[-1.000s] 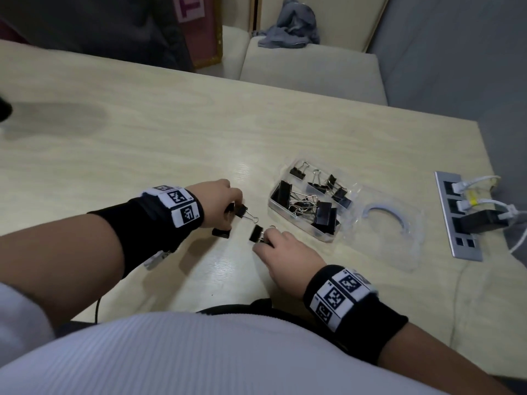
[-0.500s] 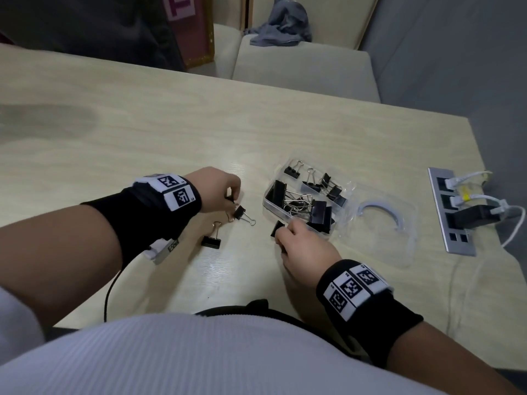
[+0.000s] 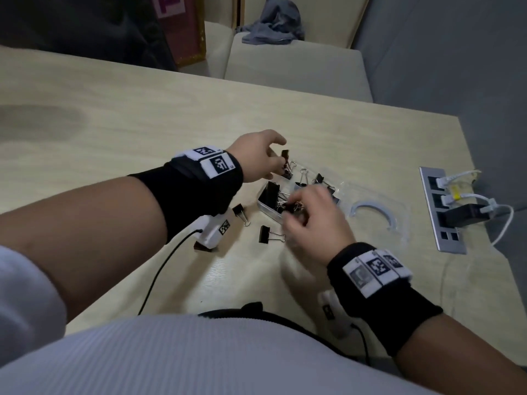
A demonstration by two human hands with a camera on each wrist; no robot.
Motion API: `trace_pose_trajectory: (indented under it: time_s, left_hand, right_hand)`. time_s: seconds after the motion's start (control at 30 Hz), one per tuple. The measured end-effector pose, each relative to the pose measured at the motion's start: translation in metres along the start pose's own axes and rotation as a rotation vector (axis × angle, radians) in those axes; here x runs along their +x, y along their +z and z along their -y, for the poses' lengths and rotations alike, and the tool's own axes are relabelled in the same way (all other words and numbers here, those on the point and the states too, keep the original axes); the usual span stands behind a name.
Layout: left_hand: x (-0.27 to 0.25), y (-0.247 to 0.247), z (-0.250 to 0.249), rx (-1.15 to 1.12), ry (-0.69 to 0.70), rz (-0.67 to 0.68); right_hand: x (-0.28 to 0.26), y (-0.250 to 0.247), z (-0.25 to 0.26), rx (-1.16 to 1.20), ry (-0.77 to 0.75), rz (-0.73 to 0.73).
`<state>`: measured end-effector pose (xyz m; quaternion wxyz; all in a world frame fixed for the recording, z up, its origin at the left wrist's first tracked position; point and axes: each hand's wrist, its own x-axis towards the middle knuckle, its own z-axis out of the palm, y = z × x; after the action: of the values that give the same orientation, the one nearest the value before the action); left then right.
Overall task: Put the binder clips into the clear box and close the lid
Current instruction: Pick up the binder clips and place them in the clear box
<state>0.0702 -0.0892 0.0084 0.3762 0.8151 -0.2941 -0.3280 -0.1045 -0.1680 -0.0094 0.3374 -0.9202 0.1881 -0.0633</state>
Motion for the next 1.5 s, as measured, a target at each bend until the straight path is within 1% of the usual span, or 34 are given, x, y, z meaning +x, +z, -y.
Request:
trace_pose_trajectory:
  time_s: [0.07, 0.1, 0.13, 0.17, 0.2, 0.27, 0.33, 0.43, 0.53, 0.6, 0.67, 0.73, 0.77, 0.87, 0.93, 1.07, 1.17, 1.27, 1.37, 1.5]
  left_hand:
    - [0.001, 0.004, -0.002, 0.062, 0.020, 0.036]
    - [0.000, 0.004, -0.001, 0.124, 0.028, 0.038]
    - [-0.003, 0.003, 0.002, 0.180, 0.032, 0.033]
    - [-0.006, 0.001, 0.004, 0.225, 0.036, 0.026]
    - [-0.009, -0.002, 0.008, 0.268, 0.040, 0.019]
    - [-0.018, -0.010, 0.016, 0.386, 0.048, 0.016]
    - [-0.029, -0.020, 0.026, 0.551, 0.029, 0.078]
    - [-0.045, -0.030, 0.044, 0.827, -0.084, 0.269]
    - [-0.059, -0.026, 0.059, 0.973, -0.224, 0.440]
    - [-0.067, -0.018, 0.066, 1.034, -0.241, 0.526]
    - [-0.072, -0.011, 0.072, 1.068, -0.215, 0.553]
    - [-0.075, -0.003, 0.076, 1.068, -0.156, 0.518]
    - [-0.075, 0.000, 0.077, 1.053, -0.123, 0.496]
    - [-0.073, 0.005, 0.074, 0.993, -0.055, 0.434]
    - [-0.072, 0.005, 0.073, 0.986, -0.045, 0.422]
    - [-0.067, 0.002, 0.072, 0.945, -0.045, 0.360]
    - [-0.059, -0.005, 0.064, 0.880, -0.013, 0.241]
    - [-0.045, -0.014, 0.049, 0.787, -0.011, 0.115]
    - [-0.030, -0.019, 0.028, 0.662, 0.020, 0.007]
    - [-0.014, -0.011, -0.001, 0.474, 0.136, -0.094]
  right_hand:
    - [0.014, -0.010, -0.005, 0.074, 0.100, -0.177]
    - [0.021, -0.016, -0.009, 0.079, 0.151, -0.237]
    - [0.027, -0.021, -0.013, 0.072, 0.199, -0.261]
    - [0.033, -0.026, -0.016, 0.058, 0.243, -0.247]
    - [0.037, -0.029, -0.020, 0.037, 0.277, -0.203]
    - [0.039, -0.030, -0.023, -0.024, 0.298, -0.100]
    - [0.035, -0.025, -0.020, -0.068, 0.252, -0.050]
    - [0.020, -0.010, -0.007, -0.088, 0.075, 0.007]
    - [0.003, 0.012, 0.010, -0.178, -0.111, 0.189]
    - [-0.006, 0.025, 0.015, -0.272, -0.184, 0.324]
    - [-0.012, 0.037, 0.013, -0.386, -0.211, 0.445]
    - [-0.016, 0.045, 0.007, -0.491, -0.211, 0.535]
    - [-0.018, 0.047, 0.004, -0.523, -0.209, 0.550]
    - [-0.023, 0.049, -0.004, -0.508, -0.173, 0.502]
    - [-0.025, 0.048, -0.008, -0.471, -0.109, 0.456]
    - [-0.027, 0.048, -0.008, -0.483, -0.035, 0.431]
    - [-0.026, 0.046, -0.006, -0.453, -0.013, 0.405]
    - [-0.024, 0.037, 0.000, -0.346, -0.040, 0.360]
    - [-0.015, 0.022, 0.011, -0.185, -0.019, 0.224]
    - [0.014, -0.006, 0.007, -0.035, 0.104, -0.089]
